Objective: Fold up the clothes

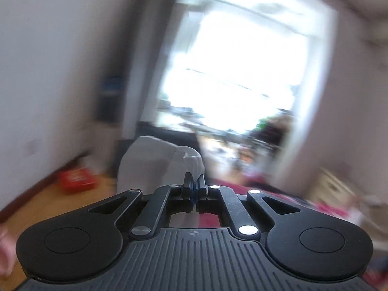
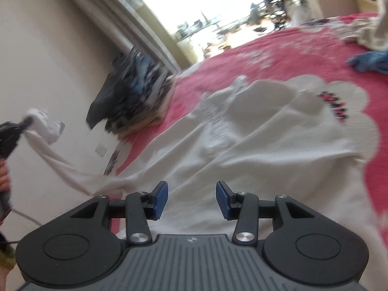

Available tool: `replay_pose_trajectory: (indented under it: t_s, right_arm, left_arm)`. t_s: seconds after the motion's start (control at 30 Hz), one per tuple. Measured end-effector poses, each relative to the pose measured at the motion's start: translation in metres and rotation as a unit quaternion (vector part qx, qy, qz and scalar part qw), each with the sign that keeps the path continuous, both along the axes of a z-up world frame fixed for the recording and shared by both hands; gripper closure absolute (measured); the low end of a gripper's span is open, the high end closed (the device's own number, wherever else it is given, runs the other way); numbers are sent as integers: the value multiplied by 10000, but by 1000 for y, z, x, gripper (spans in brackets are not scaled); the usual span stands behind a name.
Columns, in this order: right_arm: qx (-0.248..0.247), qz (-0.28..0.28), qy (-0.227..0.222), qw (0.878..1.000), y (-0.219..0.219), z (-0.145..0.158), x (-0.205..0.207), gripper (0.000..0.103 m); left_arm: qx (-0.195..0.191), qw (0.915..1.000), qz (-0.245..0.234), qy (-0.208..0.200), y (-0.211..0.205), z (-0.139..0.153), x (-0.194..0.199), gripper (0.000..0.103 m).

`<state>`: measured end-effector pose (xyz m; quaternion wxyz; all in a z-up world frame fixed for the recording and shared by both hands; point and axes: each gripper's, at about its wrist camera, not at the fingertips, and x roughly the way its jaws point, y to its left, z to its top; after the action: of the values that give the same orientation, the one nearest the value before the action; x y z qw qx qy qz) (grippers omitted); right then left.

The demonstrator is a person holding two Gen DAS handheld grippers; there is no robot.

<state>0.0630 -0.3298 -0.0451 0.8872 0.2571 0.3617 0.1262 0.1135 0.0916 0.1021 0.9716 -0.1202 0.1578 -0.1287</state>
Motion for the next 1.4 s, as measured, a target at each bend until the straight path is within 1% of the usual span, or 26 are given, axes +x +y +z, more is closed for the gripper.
replay_pose_trajectory:
  t_s: [0.03, 0.07, 0.1, 0.13, 0.2, 0.23, 0.27, 0.33, 0.37, 0.43, 0.47, 0.5, 0.57, 0.63, 0.73, 0.77, 0.83, 0.9, 0.97, 1.07, 1.23, 1.27, 1.37, 1.4]
  right_arm:
    - [28, -105, -10, 9999, -9, 0, -5, 56]
    - [40, -203, -2, 9998, -17, -1, -11, 56]
    - [51, -302, 6, 9995, -25, -2, -16, 56]
    - [62, -401, 17, 9992, -33, -4, -22, 55]
    - [85, -611, 93, 9981, -48, -9, -32, 54]
    - [139, -704, 158, 9973, -55, -14, -37, 54]
    - [192, -795, 223, 9964, -62, -18, -41, 54]
    - [283, -930, 339, 9947, -73, -26, -50, 53]
    - [328, -960, 370, 9942, -76, -29, -53, 52]
    - [471, -868, 415, 9942, -75, -32, -51, 52]
    - [543, -822, 438, 9942, -75, -33, -51, 52]
    - [615, -777, 461, 9940, -74, -34, -50, 52]
    - [758, -685, 506, 9935, -73, -37, -49, 52]
    - [900, -585, 553, 9927, -71, -40, -47, 52]
    - [1057, -255, 665, 9918, -56, -40, -29, 50]
    - [1036, -208, 680, 9921, -50, -40, -23, 50]
    - [996, -135, 691, 9925, -38, -40, -11, 47]
    - [967, -145, 747, 9924, -28, -44, 2, 45]
    - [837, -108, 847, 9928, -18, -48, 12, 45]
    - [428, 8, 982, 9942, 3, -56, 26, 45]
    - [35, 289, 1122, 9933, 26, -66, 41, 45]
    - [-49, 349, 1116, 9931, 30, -65, 42, 45]
    - [-274, 557, 1033, 9927, 43, -59, 44, 55]
    - [-344, 632, 980, 9926, 47, -56, 44, 60]
  left_arm:
    - [68, 9994, -349, 49, -21, -2, -11, 100]
    - [136, 9974, -697, 99, -42, -4, -21, 95]
    - [204, 9941, -1051, 164, -64, -7, -31, 79]
    - [286, 9879, -1468, 399, -85, -20, -41, 61]
    - [505, 9709, -2186, 841, -123, -49, -58, 52]
    - [676, 9603, -2473, 1099, -138, -69, -67, 49]
    - [842, 9483, -2744, 1355, -152, -88, -76, 49]
    - [1117, 9280, -3046, 1832, -165, -119, -89, 49]
    - [1192, 9202, -3140, 2010, -168, -130, -96, 49]
    - [1258, 9069, -3317, 2272, -163, -141, -99, 49]
    - [1275, 9051, -3368, 2259, -159, -142, -100, 49]
    - [1307, 9054, -3393, 2192, -153, -137, -97, 49]
    - [1531, 9057, -3415, 1993, -144, -130, -96, 48]
    - [1675, 9111, -3252, 1899, -135, -130, -93, 47]
    - [1774, 9204, -2929, 1889, -120, -131, -85, 47]
    - [1848, 9240, -2809, 1823, -114, -133, -79, 47]
    - [2081, 9281, -2600, 1662, -109, -137, -68, 47]
    - [2171, 9303, -2468, 1630, -104, -144, -55, 47]
    - [2120, 9339, -2331, 1690, -98, -147, -40, 47]
    - [2091, 9337, -2245, 1848, -95, -154, -23, 47]
    - [2232, 9262, -2003, 2285, -94, -172, -16, 46]
    - [2206, 9261, -2005, 2311, -94, -175, -17, 46]
    - [2098, 9286, -2021, 2301, -94, -178, -18, 46]
    - [2072, 9293, -2022, 2292, -94, -177, -19, 46]
